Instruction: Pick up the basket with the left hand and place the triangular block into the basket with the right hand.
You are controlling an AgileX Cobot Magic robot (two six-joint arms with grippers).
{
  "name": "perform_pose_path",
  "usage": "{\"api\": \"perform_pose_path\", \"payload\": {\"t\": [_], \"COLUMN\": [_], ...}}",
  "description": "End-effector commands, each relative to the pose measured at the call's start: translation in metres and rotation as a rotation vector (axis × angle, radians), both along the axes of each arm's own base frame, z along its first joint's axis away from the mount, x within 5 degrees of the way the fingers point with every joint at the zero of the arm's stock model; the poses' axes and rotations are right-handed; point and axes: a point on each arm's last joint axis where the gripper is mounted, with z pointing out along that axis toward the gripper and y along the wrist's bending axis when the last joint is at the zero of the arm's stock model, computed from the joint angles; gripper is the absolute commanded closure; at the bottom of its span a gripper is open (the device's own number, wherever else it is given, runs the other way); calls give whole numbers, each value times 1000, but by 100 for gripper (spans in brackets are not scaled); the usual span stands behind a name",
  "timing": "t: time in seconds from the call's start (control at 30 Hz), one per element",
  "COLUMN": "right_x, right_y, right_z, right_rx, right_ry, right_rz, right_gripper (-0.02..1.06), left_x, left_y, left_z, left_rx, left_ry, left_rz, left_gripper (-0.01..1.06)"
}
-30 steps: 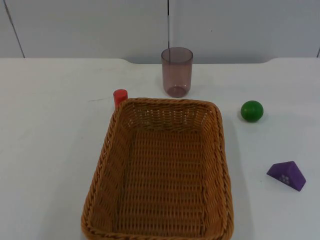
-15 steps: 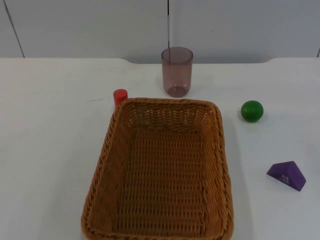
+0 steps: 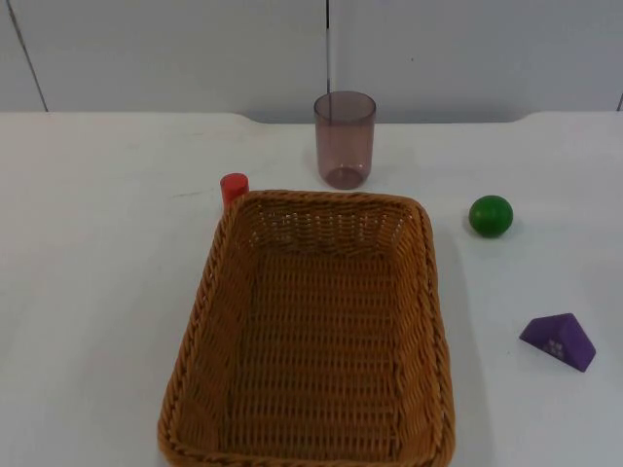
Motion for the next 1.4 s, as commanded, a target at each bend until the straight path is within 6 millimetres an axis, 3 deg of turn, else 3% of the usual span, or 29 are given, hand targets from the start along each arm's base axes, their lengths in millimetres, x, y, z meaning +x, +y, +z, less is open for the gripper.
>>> {"api": "perform_pose_path", "payload": {"t": [0.0, 0.37, 0.7, 0.77, 0.97, 1.23, 1.37], "right_x": [1, 1, 1, 1, 1, 1, 2], "right_y": [-1, -1, -1, -1, -1, -1, -1], "right_z": [1, 1, 1, 1, 1, 2, 2], "right_rx": [-6, -8, -8, -8, -8, -8, -8], "right_ry": [-4, -4, -4, -4, -7, -17, -19], "right_rz": [3, 6, 6, 6, 6, 6, 6], "right_gripper": [-1, -1, -1, -1, -1, -1, -1], "left_x": [8, 32, 49, 53, 63, 86, 103], "left_y": [-4, -19, -55, -65, -76, -108, -129], "left_z": [-4, -39, -71, -85, -107, -118, -136], "left_rx": [-35, -136, -117, -107, -91, -91, -92], "left_ry": [10, 148, 205, 232, 260, 287, 326], "left_rz": [-18, -108, -189, -202, -209, -277, -290], "left_gripper": [0, 0, 0, 0, 0, 5, 7]}}
